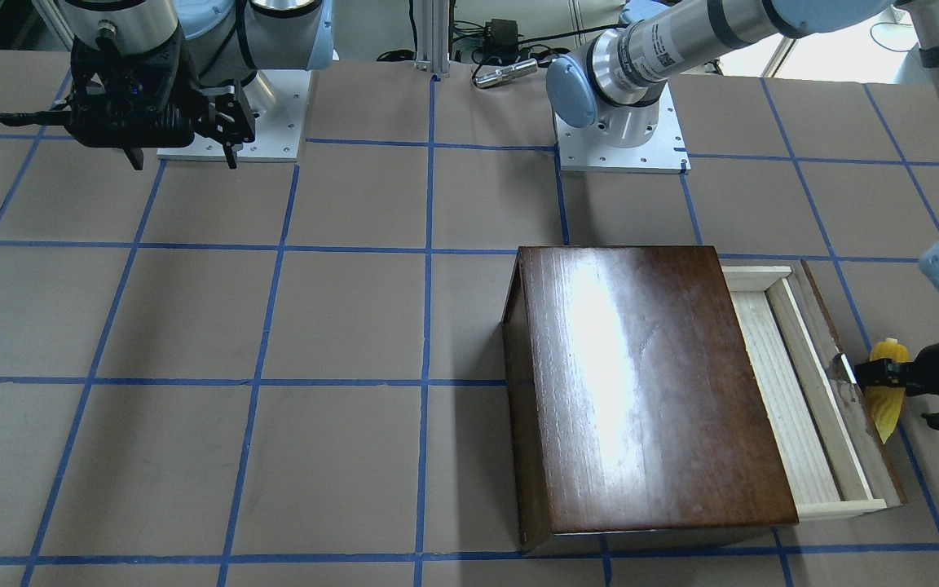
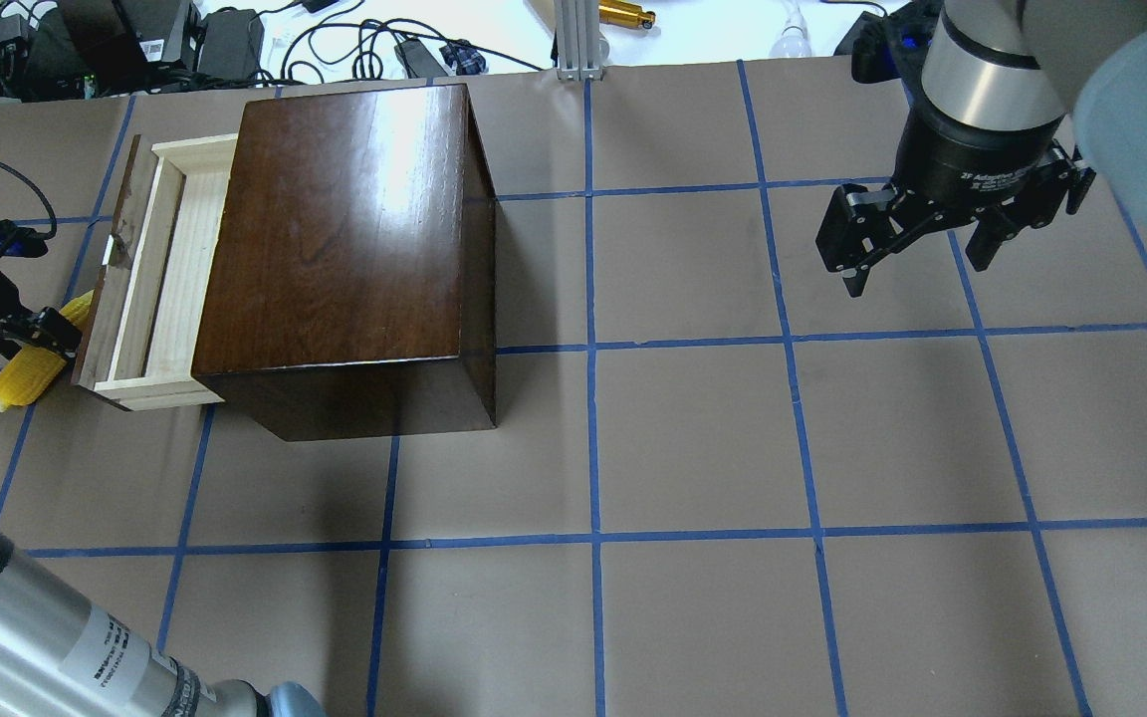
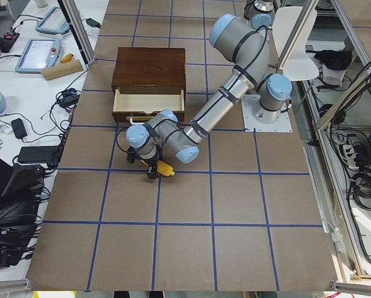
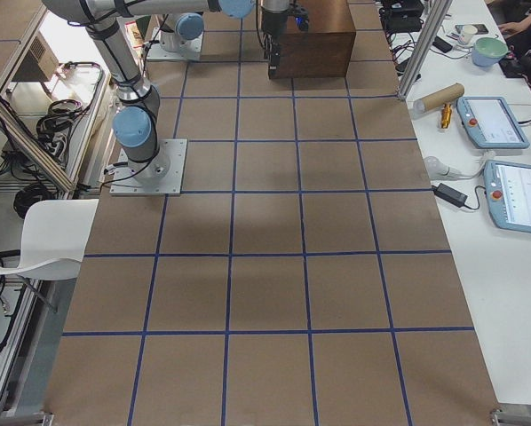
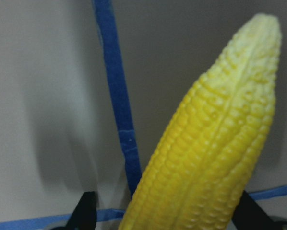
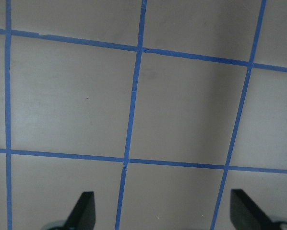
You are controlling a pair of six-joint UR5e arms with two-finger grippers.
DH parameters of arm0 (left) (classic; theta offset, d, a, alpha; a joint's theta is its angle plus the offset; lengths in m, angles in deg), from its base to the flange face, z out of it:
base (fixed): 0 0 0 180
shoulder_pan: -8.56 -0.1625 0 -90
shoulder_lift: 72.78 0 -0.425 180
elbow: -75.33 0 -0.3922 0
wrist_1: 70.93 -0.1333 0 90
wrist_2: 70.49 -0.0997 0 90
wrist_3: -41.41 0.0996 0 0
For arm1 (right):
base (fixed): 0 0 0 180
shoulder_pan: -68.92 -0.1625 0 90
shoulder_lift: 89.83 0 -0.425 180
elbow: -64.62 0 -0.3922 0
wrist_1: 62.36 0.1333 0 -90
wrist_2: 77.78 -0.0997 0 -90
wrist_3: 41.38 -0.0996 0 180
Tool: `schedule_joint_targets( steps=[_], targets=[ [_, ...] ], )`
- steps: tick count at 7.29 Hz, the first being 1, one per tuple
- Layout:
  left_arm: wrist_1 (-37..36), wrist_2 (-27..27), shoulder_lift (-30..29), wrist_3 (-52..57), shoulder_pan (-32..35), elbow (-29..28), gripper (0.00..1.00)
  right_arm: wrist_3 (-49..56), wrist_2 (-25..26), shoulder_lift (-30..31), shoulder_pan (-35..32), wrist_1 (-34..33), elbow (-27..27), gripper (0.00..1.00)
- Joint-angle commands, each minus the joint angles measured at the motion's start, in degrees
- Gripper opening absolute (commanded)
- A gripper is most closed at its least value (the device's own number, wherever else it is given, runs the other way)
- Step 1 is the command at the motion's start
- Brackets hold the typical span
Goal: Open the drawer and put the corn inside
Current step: 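Lower the left gripper and grasp the yellow corn cob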
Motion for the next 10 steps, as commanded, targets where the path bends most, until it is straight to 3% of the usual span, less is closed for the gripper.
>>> schedule_joint_targets(
  steps=[1,2,8,10],
  targets=[
    [-0.83,-0.03,-0.05,-0.21,0.00,0.00,0.04,0.00,0.00,-0.06,0.00,0.00,0.00,1.00],
    [-0.83,-0.03,-0.05,-0.48,0.08,0.00,0.00,0.00,0.00,-0.06,0.00,0.00,0.00,1.00],
    [-0.74,0.15,0.21,-0.66,0.09,0.00,0.00,0.00,0.00,0.03,0.00,0.00,0.00,1.00],
    [0.13,0.23,2.92,-0.66,0.69,-0.78,0.00,0.00,0.00,-0.06,0.00,0.00,0.00,1.00]
  ],
)
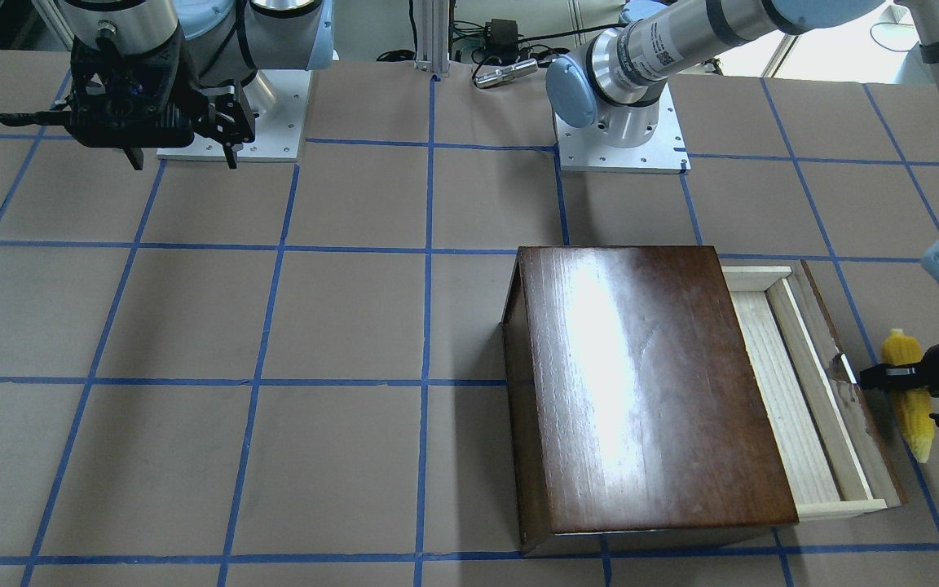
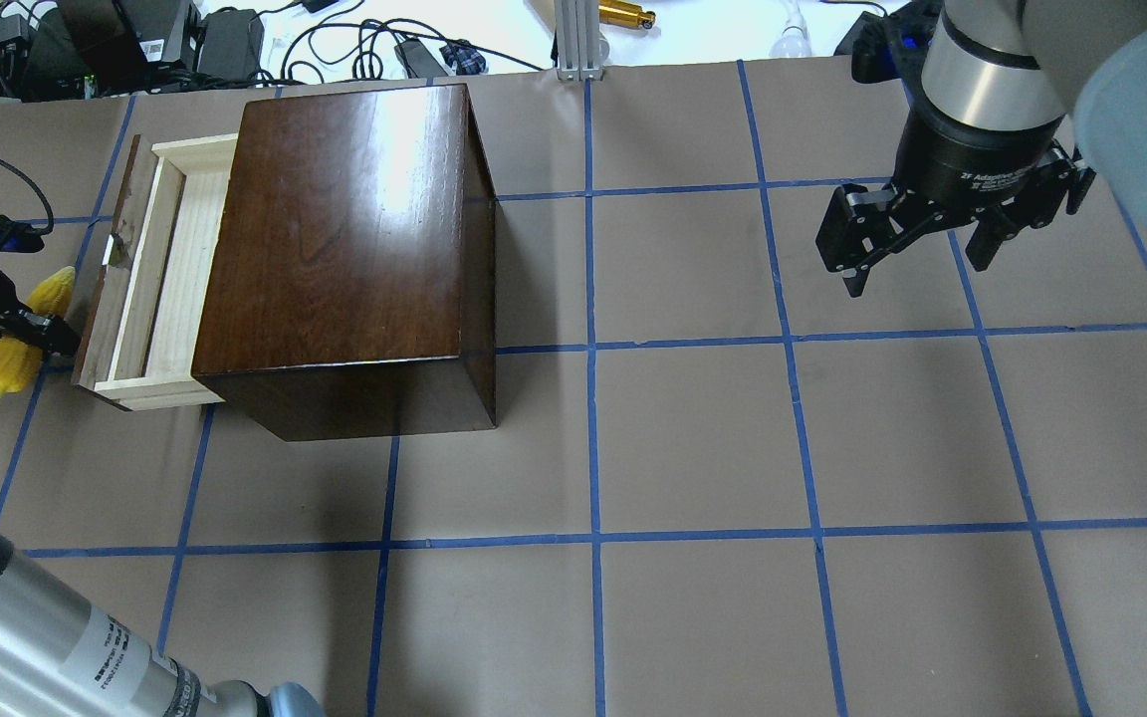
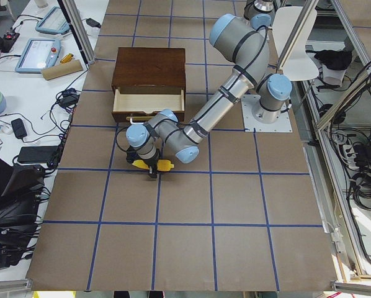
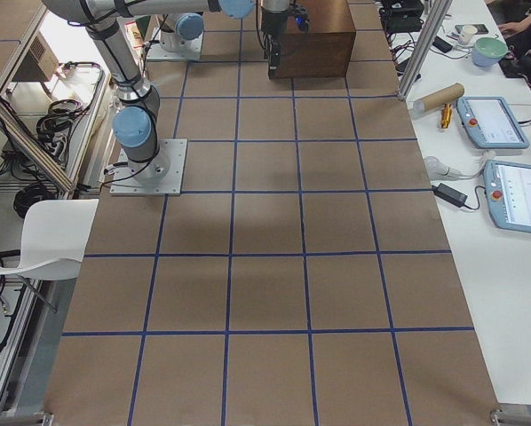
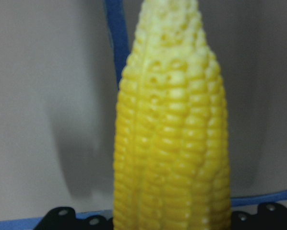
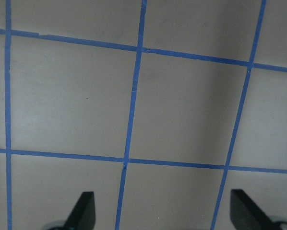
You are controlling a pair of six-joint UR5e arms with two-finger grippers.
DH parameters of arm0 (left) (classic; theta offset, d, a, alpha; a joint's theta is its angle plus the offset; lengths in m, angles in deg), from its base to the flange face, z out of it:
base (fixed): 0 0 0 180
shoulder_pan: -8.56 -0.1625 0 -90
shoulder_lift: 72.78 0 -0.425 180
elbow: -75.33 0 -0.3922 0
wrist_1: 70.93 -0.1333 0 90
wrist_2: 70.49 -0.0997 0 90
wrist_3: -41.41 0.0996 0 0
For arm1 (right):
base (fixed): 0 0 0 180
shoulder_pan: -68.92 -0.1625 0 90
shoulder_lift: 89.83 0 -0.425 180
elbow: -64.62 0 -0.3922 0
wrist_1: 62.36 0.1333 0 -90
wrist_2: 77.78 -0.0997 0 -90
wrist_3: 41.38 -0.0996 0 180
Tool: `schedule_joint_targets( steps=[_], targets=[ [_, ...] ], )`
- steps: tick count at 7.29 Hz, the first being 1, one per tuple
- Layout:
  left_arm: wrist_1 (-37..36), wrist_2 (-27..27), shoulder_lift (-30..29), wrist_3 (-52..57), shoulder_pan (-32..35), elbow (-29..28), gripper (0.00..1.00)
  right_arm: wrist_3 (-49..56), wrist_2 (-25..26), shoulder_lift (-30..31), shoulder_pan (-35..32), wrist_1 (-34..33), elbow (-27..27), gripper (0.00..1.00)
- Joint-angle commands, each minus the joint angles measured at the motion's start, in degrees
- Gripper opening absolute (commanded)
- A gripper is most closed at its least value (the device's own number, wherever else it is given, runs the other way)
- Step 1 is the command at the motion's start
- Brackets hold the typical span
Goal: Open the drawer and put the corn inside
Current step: 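Lift the corn with the left gripper and carry it over the drawer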
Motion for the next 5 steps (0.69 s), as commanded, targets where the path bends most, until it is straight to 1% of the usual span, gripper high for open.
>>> schedule_joint_targets(
  steps=[1,2,3,4,5],
  targets=[
    [5.19,0.73,5.82,-0.09,0.96,-0.76,0.00,0.00,0.00,-0.03,0.00,0.00,0.00,1.00],
    [9.42,2.91,9.95,-0.35,1.75,-1.37,0.00,0.00,0.00,0.05,0.00,0.00,0.00,1.00],
    [13.29,3.37,12.95,-0.53,3.67,-2.86,0.00,0.00,-0.08,0.05,0.00,0.00,0.00,1.00],
    [16.98,3.72,14.98,-3.84,6.74,-4.53,0.00,0.00,0.00,-0.03,0.00,0.00,0.00,1.00],
    [20.41,6.68,16.57,-8.31,10.34,-5.07,0.00,0.00,0.00,0.05,0.00,0.00,0.00,1.00]
  ],
)
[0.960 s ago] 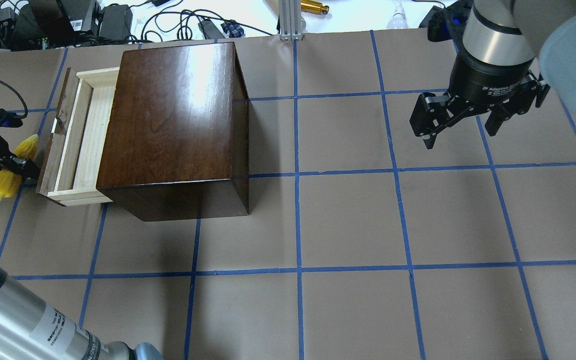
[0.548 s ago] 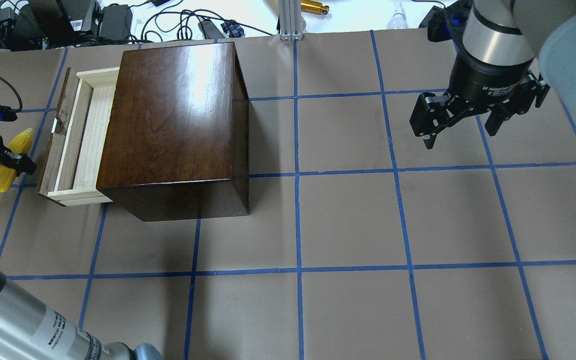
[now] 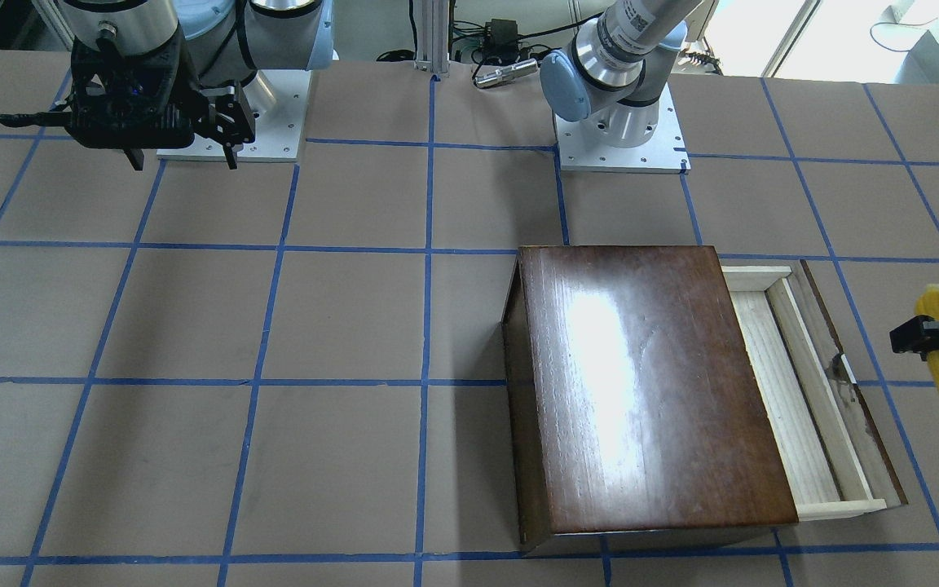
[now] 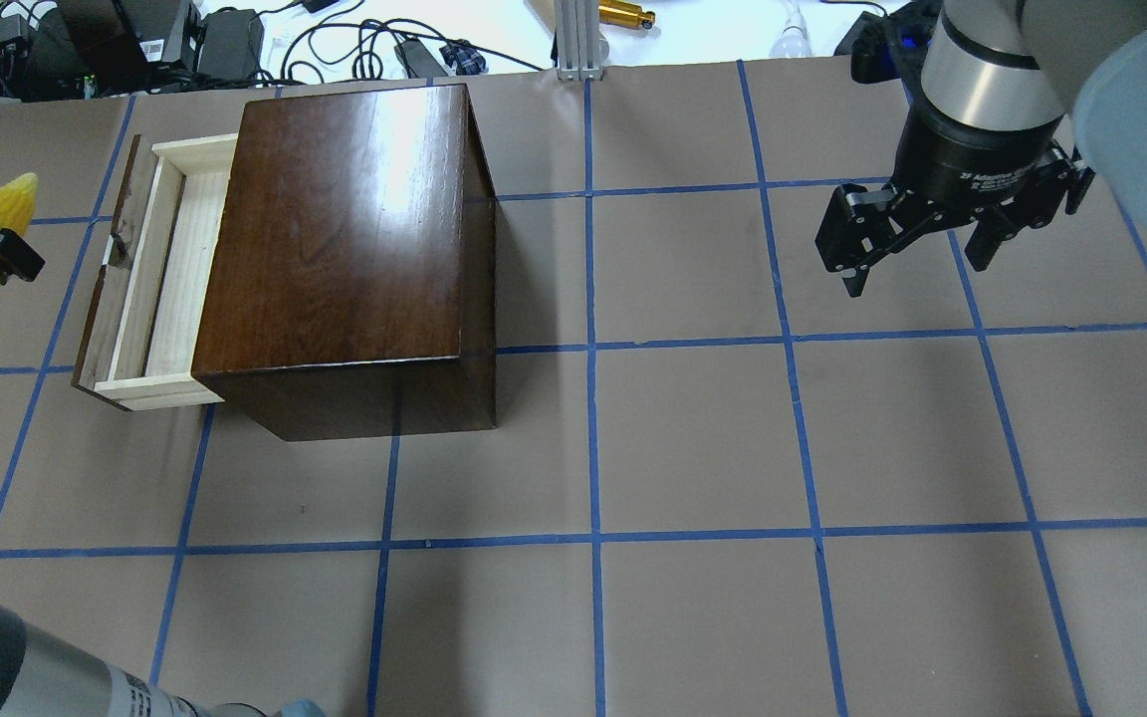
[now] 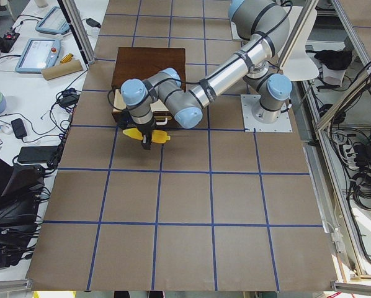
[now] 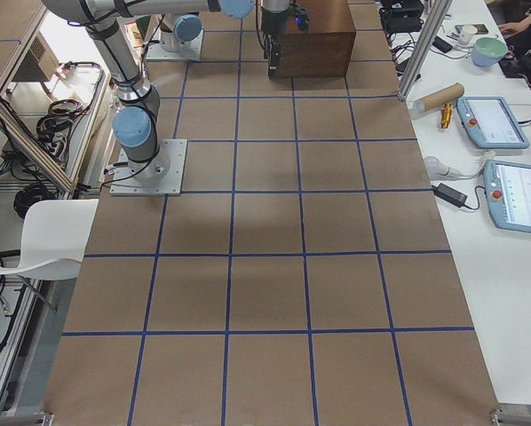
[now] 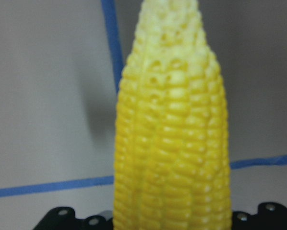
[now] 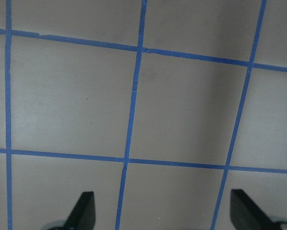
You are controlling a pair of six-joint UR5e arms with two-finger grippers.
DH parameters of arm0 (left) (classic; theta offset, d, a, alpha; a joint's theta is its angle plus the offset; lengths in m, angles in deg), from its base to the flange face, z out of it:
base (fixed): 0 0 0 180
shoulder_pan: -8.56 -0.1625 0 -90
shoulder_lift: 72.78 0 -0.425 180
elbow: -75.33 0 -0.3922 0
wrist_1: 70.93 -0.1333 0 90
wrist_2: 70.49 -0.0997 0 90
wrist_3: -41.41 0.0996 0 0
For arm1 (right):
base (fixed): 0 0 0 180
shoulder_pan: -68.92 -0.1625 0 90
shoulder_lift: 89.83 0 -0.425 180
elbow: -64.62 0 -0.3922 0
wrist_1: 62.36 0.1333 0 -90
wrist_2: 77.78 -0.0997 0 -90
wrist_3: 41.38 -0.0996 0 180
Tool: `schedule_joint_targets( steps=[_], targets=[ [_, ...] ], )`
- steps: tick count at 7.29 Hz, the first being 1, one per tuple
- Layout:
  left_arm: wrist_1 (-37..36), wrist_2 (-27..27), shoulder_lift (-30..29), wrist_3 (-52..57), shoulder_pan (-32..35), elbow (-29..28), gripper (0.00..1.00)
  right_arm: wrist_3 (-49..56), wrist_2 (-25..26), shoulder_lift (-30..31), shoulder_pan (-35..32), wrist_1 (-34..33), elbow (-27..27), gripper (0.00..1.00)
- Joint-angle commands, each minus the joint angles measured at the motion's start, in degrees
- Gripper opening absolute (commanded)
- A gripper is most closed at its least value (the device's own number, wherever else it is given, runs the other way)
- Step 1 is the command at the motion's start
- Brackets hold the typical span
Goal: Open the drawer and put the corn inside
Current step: 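Lift the corn with the left gripper and carry it over the drawer, then lower the corn into the open drawer and open the left gripper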
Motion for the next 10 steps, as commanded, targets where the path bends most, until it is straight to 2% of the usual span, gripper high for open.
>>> schedule_joint_targets(
  steps=[1,3,5,6,7,10],
  targets=[
    [4.60,3.28,3.44,-11.28,7.29,-0.61,0.00,0.00,-0.07,0.03,0.00,0.00,0.00,1.00],
    [4.52,3.38,3.63,-21.86,13.36,0.00,0.00,0.00,0.02,0.03,0.00,0.00,0.00,1.00],
    [4.08,3.38,3.10,-23.40,14.09,0.53,0.00,0.00,-0.07,-0.06,0.00,0.00,0.00,1.00],
    [3.99,3.38,2.84,-22.96,14.00,0.53,0.95,0.00,0.02,0.03,0.00,0.00,0.00,1.00],
    [3.99,3.38,3.01,-23.04,13.92,0.53,1.00,0.00,0.02,0.03,0.00,0.00,0.00,1.00],
    [4.60,3.03,3.80,-23.31,13.74,0.10,1.00,0.00,0.02,0.03,0.00,0.00,0.00,1.00]
  ],
)
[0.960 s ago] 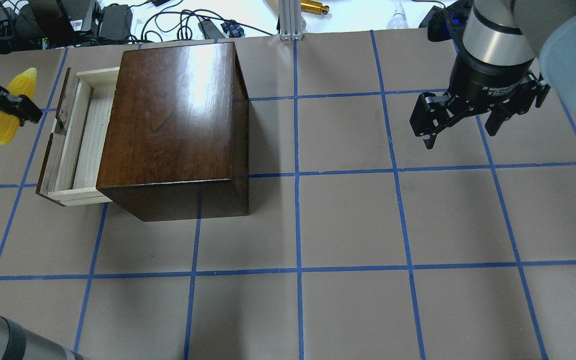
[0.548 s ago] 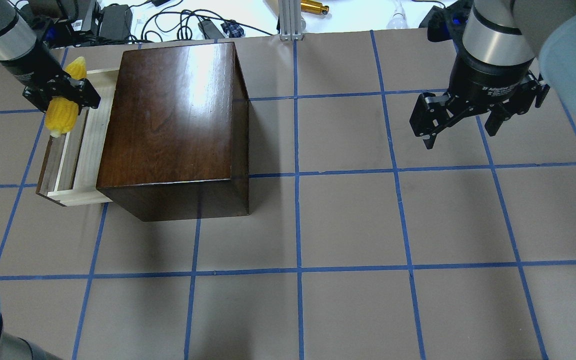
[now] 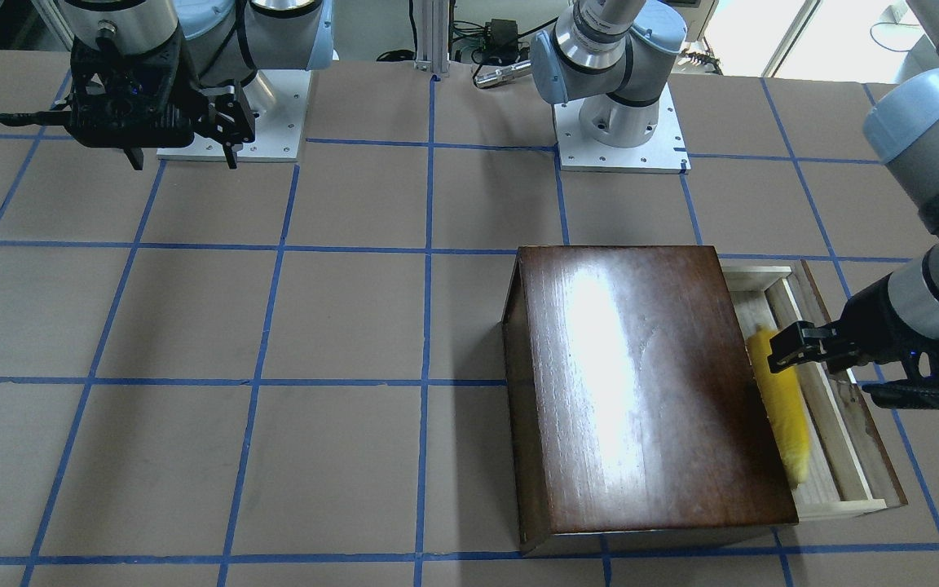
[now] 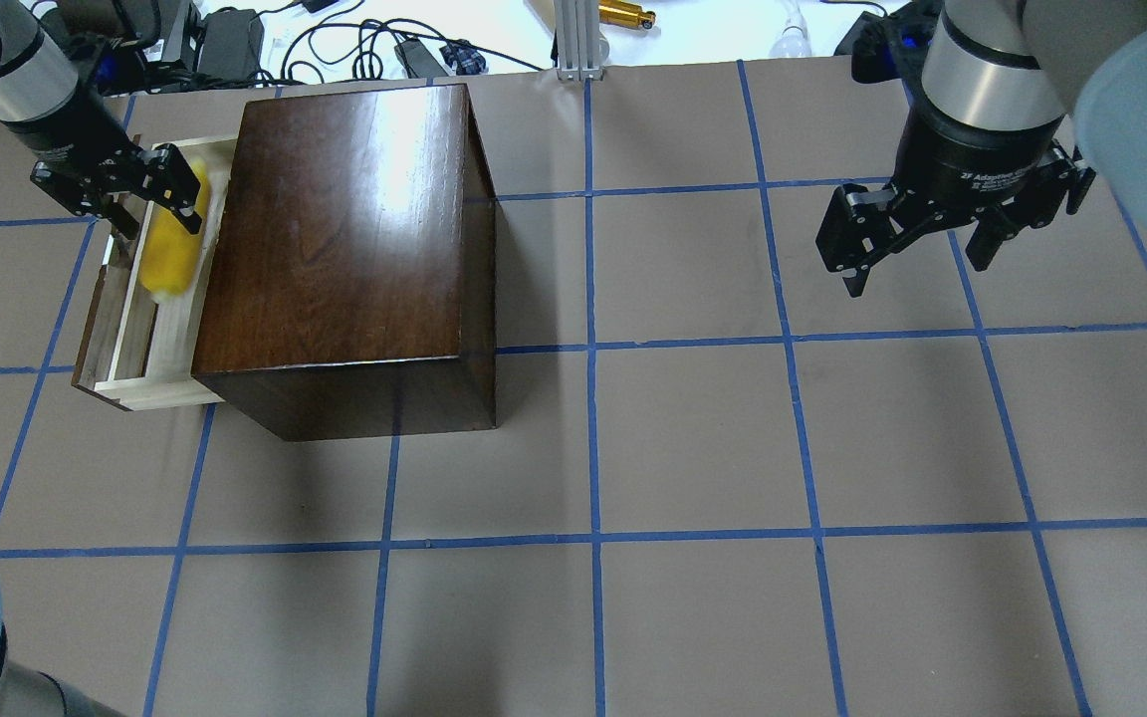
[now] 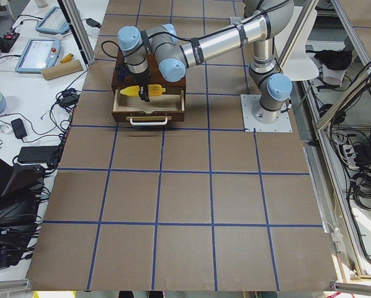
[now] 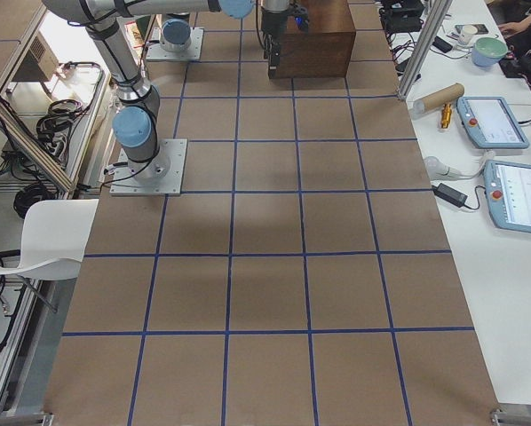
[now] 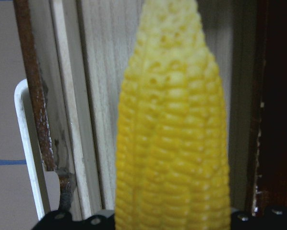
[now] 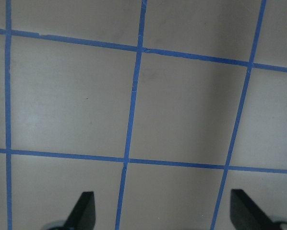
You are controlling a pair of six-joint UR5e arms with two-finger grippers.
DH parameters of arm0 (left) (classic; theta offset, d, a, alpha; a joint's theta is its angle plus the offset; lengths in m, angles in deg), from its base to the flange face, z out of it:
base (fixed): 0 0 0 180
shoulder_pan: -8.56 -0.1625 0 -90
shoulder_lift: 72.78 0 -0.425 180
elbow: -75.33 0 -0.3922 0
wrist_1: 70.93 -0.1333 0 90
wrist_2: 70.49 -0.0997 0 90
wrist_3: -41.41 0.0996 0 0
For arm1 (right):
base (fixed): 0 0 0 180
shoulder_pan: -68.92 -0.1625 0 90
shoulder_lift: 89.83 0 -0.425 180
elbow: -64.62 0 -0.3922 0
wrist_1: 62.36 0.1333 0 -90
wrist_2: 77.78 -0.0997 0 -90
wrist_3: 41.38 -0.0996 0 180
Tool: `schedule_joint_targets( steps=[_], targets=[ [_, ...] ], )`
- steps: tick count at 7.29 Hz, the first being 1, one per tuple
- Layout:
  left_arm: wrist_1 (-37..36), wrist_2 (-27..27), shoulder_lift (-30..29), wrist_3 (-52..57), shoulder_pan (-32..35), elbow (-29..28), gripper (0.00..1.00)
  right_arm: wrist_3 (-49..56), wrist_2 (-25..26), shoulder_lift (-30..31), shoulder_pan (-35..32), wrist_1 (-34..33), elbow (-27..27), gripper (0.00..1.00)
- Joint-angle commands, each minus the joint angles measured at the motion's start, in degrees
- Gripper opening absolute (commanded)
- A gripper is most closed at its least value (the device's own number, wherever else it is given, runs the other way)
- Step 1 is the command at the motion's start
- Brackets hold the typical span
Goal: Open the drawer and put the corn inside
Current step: 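Lower the corn into the open drawer and open the left gripper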
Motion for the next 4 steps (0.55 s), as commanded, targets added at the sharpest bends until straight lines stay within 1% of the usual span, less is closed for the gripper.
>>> schedule_joint_targets(
  steps=[1,2,4],
  targets=[
    [1.56,-0.23,1.51,-0.17,0.21,-0.18,1.00,0.00,0.00,-0.06,0.00,0.00,0.00,1.00],
    [3.48,-0.14,3.09,-0.44,0.74,-0.44,1.00,0.00,0.00,0.03,0.00,0.00,0.00,1.00],
    [9.18,-0.23,9.22,-0.70,3.19,-0.61,1.00,0.00,0.00,0.03,0.00,0.00,0.00,1.00]
  ],
)
